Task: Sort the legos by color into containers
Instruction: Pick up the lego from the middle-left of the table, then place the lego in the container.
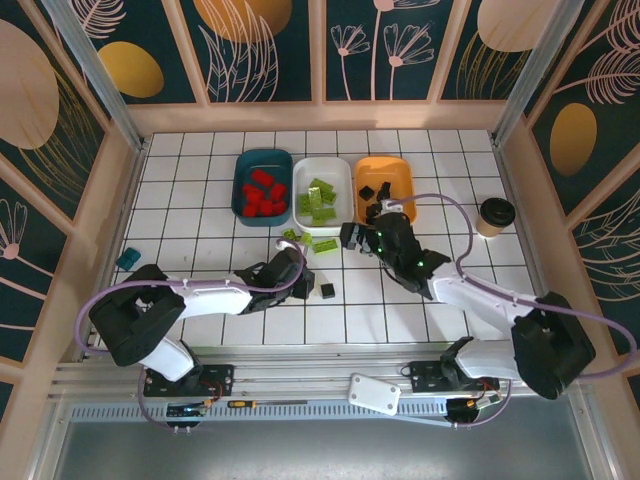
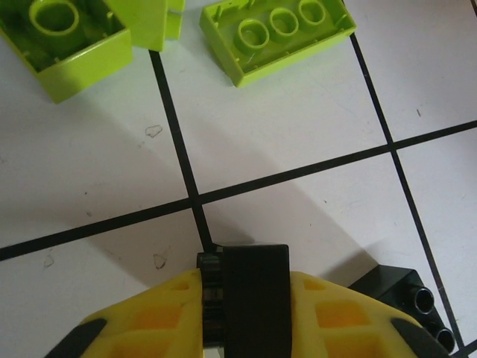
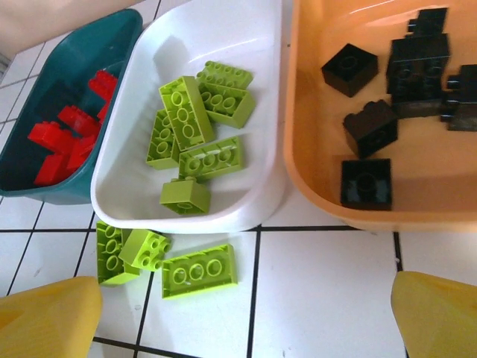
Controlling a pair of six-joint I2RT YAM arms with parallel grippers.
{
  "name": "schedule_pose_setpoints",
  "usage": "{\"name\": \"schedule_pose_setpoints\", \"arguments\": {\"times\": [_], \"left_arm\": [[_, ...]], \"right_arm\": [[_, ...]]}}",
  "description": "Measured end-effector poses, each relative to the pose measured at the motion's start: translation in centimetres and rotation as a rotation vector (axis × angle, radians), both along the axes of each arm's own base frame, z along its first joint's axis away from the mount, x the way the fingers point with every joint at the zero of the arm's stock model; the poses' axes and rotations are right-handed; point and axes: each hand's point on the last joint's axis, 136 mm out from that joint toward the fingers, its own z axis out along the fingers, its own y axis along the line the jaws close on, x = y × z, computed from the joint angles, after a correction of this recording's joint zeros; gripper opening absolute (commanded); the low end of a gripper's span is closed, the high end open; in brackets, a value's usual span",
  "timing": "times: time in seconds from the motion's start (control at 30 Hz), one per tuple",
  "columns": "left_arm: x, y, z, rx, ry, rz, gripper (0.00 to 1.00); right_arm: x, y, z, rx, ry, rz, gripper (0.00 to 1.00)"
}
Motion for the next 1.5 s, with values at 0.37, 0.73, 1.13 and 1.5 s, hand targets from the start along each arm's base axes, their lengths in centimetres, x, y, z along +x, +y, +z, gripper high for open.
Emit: {"name": "schedule_pose_setpoints", "arguments": {"times": [0.37, 0.73, 1.13, 1.5], "left_arm": [[6.6, -7.4, 11.5, -0.138, -0.191, -0.051, 0.17], [19.2, -16.9, 12.5, -0.181, -0.238, -0.091, 0.15], [21.8, -18.1, 8.5, -0.143, -0.142, -0.098, 0.59], [15.6, -12.9, 25.3, -0.360, -0.341, -0.107, 0.96]], "right_arm": [[-3.7, -4.4, -1.8, 0.029, 0.018, -0.097, 0.99], [-5.5, -4.7, -3.6, 0.022, 0.068, -0.090, 0.98], [-7.0, -1.3, -6.8, -0.036, 0.158, 0.062, 0.98], [-7.8, 5.7, -9.7, -0.120, 0.235, 0.231, 0.96]]}}
